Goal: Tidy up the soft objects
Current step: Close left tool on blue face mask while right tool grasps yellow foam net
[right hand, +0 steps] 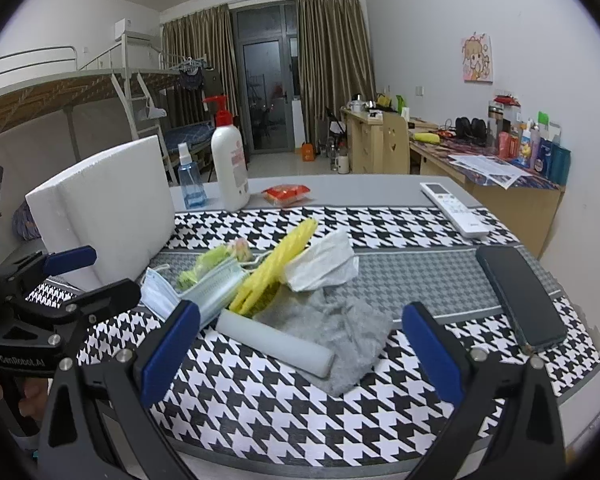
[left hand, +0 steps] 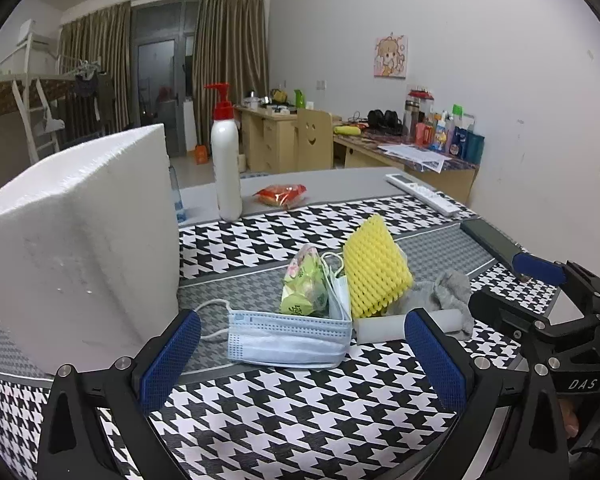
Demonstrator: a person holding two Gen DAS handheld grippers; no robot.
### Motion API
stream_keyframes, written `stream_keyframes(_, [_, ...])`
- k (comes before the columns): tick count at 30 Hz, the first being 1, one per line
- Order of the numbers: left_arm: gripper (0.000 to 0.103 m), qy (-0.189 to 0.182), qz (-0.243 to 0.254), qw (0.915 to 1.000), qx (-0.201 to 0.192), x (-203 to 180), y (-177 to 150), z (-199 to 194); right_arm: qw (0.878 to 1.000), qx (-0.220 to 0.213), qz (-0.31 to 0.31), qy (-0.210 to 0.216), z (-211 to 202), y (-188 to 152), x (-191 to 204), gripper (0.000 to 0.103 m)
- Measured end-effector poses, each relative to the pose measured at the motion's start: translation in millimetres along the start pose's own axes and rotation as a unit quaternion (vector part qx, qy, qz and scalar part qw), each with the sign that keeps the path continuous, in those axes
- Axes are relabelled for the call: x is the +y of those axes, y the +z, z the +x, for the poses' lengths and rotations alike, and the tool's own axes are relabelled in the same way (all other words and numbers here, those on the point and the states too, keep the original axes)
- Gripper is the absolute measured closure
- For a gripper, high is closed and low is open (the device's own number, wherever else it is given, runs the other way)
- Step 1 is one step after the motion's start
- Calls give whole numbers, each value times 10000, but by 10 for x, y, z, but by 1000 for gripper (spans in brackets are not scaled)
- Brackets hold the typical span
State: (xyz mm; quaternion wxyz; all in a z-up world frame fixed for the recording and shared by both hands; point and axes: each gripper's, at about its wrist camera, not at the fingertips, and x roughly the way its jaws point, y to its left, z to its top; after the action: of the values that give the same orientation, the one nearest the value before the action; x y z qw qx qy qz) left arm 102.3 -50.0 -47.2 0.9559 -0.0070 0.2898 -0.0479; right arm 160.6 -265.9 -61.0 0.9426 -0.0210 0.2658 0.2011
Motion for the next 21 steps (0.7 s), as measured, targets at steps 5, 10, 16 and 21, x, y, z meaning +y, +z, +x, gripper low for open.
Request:
stream_keyframes(5, [1,-3,38,9999,115,-35,-19,84,10000,68,-40,59,45,-18,-16,1])
stream_keyframes(10, [4,44,-9,9995,316,-35,-36,203,9997,157,-149,78,114,-46,-3,2])
stream_keyframes(16, [4,101,-65,9992,383,-28,-31,265,9995,213,-109,207,178,3,-30,3])
stream_keyframes(21, [9,90,-55,9986,514,-34,-33,349,9992,229,-155,287,227,61,-13,5])
